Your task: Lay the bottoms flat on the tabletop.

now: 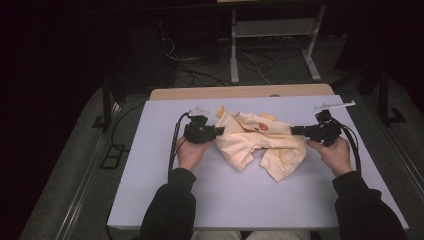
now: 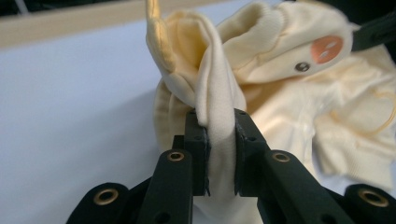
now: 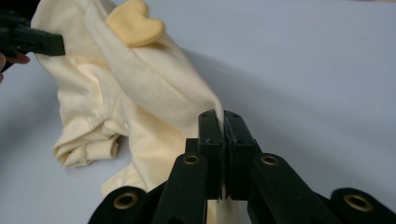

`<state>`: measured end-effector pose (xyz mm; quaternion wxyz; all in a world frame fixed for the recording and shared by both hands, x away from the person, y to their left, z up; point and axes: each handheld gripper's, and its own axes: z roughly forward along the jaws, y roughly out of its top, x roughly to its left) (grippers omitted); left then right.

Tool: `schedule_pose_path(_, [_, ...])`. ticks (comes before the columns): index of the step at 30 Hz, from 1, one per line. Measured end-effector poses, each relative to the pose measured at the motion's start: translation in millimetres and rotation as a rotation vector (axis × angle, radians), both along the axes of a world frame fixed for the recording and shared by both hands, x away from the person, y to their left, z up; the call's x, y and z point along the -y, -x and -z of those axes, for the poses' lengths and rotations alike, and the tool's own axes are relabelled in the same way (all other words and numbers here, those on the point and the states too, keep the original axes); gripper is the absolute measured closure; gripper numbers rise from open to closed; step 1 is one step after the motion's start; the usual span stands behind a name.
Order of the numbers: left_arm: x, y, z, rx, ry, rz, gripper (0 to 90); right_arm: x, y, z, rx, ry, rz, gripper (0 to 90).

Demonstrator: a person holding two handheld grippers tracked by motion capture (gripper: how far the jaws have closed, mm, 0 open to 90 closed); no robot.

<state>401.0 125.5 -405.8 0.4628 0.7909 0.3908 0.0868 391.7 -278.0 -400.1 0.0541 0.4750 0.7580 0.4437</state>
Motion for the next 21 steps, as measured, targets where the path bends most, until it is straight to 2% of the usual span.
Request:
schedule_pose_path(4, [-16.4, 8.4, 18.5, -0.037, 0.056, -0.010, 77.4, -0.5, -1.0, 9.6, -0.036, -0.002, 0.012, 85.4])
schedule_pose_path(8, [-20.6, 14.6, 19.8, -0.058, 0.072, 0.000, 79.7, -0.8, 1.0, 19.3, -0.078, -0.002, 0.020, 85.4])
schedule_pose_path(11, [-17.6, 22.8, 16.3, -0.036, 0.051, 0.020, 80.2, -2.2, 7.2, 18.3, -0.083, 0.003, 0.020, 85.4])
schedule_pose_path(15, [-17.4, 34.7, 13.2, -0.038, 0.036, 0.054, 80.6, -2.0, 17.8, 17.2, -0.095, 0.003, 0.017, 85.4])
schedule_pose_path(19, [-21.8, 50.7, 10.0, -0.029, 0.022, 0.078, 80.6, -1.4, 31.6, 17.4, -0.105, -0.045, 0.011, 85.2])
schedule_pose_path(21, [-24.7, 57.3, 10.7, -0.033, 0.011, 0.093, 80.6, -4.1, 37.7, 18.6, -0.112, -0.041, 0.002, 85.2])
